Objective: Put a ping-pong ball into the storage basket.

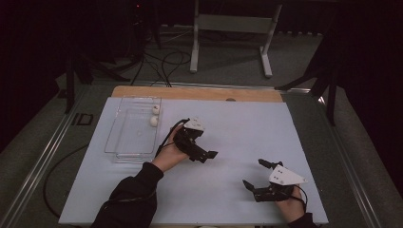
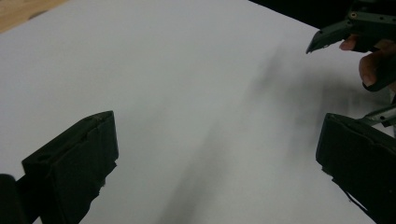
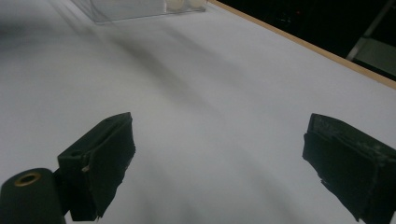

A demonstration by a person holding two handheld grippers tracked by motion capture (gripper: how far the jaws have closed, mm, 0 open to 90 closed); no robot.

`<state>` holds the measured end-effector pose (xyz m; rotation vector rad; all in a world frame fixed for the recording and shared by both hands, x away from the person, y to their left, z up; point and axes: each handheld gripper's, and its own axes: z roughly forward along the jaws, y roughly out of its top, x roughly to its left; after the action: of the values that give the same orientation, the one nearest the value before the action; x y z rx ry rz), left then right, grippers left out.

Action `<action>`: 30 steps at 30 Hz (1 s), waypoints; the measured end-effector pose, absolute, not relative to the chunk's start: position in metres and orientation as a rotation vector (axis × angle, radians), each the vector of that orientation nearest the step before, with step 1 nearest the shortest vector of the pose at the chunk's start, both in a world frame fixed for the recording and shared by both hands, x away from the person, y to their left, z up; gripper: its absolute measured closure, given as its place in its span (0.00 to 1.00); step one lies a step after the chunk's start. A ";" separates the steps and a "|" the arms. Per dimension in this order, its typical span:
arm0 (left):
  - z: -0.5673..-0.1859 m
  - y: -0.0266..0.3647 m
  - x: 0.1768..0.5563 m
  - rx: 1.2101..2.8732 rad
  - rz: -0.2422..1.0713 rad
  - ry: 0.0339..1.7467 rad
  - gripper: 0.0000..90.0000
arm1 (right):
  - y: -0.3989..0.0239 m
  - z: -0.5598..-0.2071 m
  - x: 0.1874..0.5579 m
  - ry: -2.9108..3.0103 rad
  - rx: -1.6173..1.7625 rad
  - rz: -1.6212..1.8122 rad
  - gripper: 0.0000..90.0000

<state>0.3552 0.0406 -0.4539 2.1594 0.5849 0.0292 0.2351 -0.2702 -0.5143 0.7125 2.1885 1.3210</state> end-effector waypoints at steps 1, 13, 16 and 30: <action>-0.454 0.040 0.355 2.163 0.023 0.580 0.00 | -0.270 -0.514 0.235 2.188 0.712 1.320 0.10; -0.462 0.044 0.347 2.208 0.006 0.567 0.00 | -0.270 -0.514 0.235 2.189 0.715 1.321 0.10; -0.463 0.047 0.344 2.211 0.000 0.566 0.00 | -0.269 -0.514 0.235 2.192 0.712 1.319 0.10; -0.471 0.062 0.331 2.245 -0.022 0.554 0.00 | -0.270 -0.514 0.235 2.187 0.711 1.319 0.10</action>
<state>0.3312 0.0618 -0.4705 2.2447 0.5540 -0.0222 0.2347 -0.2695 -0.5137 0.7109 2.1869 1.3190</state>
